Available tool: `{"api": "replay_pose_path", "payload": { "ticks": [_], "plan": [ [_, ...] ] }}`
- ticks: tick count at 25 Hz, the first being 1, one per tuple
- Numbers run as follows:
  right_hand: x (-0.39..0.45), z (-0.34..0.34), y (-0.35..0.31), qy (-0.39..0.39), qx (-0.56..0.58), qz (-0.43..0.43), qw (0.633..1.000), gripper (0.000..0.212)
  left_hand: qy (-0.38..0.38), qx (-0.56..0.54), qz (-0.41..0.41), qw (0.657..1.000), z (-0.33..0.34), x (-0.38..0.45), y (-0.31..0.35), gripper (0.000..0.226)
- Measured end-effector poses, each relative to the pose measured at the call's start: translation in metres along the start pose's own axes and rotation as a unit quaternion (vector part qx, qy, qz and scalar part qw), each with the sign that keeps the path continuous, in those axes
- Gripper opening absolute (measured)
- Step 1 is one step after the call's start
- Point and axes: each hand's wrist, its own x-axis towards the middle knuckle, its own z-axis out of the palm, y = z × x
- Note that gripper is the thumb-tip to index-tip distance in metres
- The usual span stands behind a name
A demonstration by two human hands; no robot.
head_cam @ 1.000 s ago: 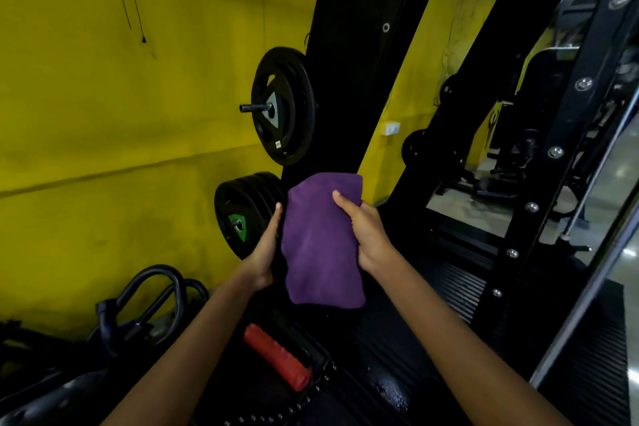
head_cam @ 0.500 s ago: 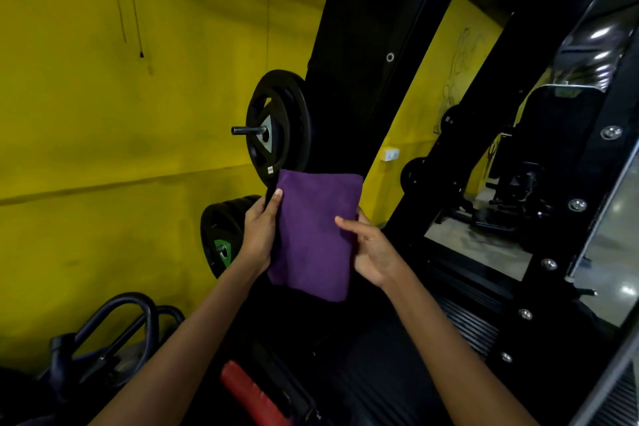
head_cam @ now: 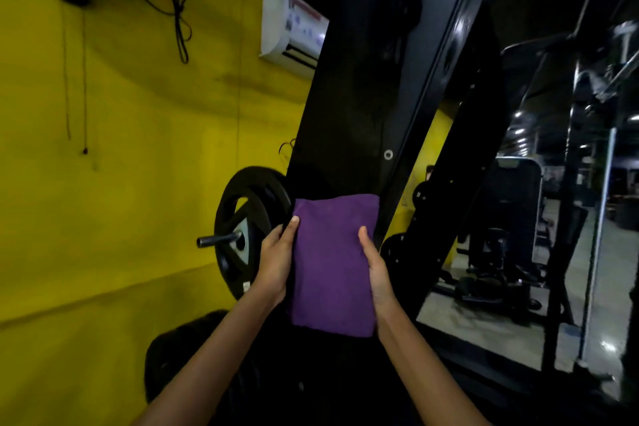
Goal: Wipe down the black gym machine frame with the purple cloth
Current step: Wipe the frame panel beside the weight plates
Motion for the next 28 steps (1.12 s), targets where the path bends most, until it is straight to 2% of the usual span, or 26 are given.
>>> {"api": "replay_pose_path", "payload": {
  "ticks": [2,3,8,11,12,16,17,21,25,27,28],
  "plan": [
    [0.025,0.006,-0.021,0.020,-0.016,-0.026,0.999,0.074,-0.030,0.020,0.018,0.999,0.012,0.034,0.009,0.020],
    [0.037,0.007,-0.032,0.028,-0.028,-0.041,0.998,0.073,-0.040,0.030,0.028,0.998,0.019,0.051,0.013,0.021],
    [0.089,0.012,-0.086,0.049,-0.048,-0.105,0.992,0.082,-0.047,0.053,0.086,0.994,0.062,0.119,0.025,0.026],
    [0.121,0.017,-0.122,0.052,-0.047,-0.156,0.985,0.114,-0.045,0.047,0.125,0.990,0.089,0.155,0.045,0.025],
    [0.130,0.020,-0.134,0.049,-0.048,-0.176,0.982,0.118,-0.052,0.051,0.137,0.988,0.099,0.166,0.052,0.024],
    [0.156,0.026,-0.175,0.075,-0.107,-0.259,0.957,0.118,-0.071,0.089,0.198,0.974,0.134,0.204,0.079,0.016],
    [0.157,0.029,-0.184,0.079,-0.123,-0.280,0.949,0.114,-0.074,0.093,0.217,0.969,0.141,0.211,0.086,0.016],
    [0.149,0.050,-0.220,0.115,-0.161,-0.353,0.915,0.061,-0.090,0.116,0.296,0.944,0.163,0.234,0.111,0.016],
    [0.143,0.075,-0.264,0.191,-0.144,-0.447,0.862,0.052,-0.110,0.205,0.392,0.890,0.171,0.258,0.132,0.019],
    [0.141,0.094,-0.285,0.208,-0.152,-0.519,0.815,0.049,-0.109,0.231,0.435,0.863,0.174,0.269,0.144,0.019],
    [0.140,0.105,-0.295,0.225,-0.179,-0.555,0.780,0.047,-0.104,0.243,0.455,0.850,0.176,0.275,0.149,0.019]
  ]
}}
